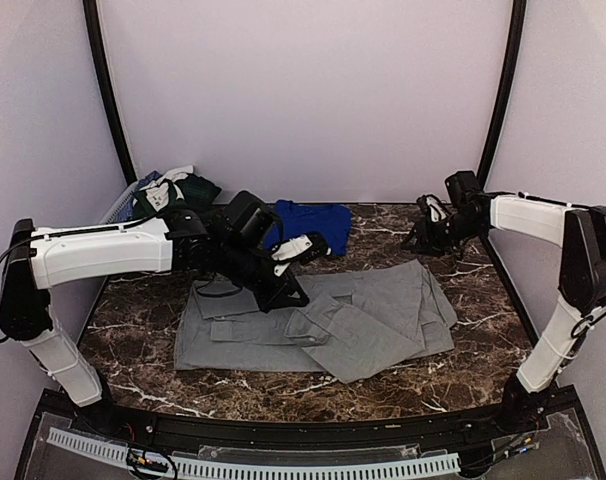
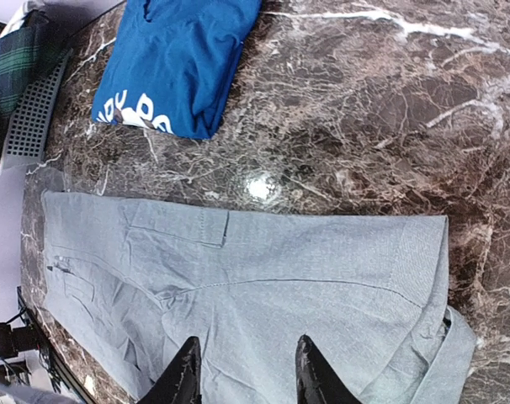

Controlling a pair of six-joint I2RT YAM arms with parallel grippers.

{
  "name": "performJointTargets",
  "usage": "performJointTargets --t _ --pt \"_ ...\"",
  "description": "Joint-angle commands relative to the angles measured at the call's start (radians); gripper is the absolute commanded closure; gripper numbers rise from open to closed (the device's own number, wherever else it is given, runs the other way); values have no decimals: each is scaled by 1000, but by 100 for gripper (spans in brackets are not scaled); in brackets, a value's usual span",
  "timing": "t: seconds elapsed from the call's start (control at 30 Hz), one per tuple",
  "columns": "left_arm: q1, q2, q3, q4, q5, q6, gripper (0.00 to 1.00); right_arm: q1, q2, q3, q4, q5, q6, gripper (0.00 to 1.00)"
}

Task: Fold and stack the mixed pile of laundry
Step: Adjust the rectangle-folded shirt at the center of the board.

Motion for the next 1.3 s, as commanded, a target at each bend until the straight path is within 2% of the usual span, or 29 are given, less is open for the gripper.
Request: performJointTargets --t 0.0,0.2,0.4,0.63,0.9,1.1,1.27 --pt "78 -88 -108 14 -117 -63 100 5 -7 19 22 -69 -19 64" --pt "183 -161 -244 45 -205 -126 100 5 74 4 62 -127 -15 64" --pt "254 -155 -281 68 -278 -164 100 6 130 -8 92 -140 4 64" --pt "277 -115 -294 84 -318 -151 100 6 79 -10 65 -111 -8 63" --pt "277 -74 -295 55 -306 -155 100 15 -54 -77 58 -118 -4 63" --pt "277 -42 -283 53 -302 -180 97 81 -127 -109 21 -129 -8 63" --pt "278 27 -242 -7 -387 -201 96 155 -132 -137 9 -114 -8 63"
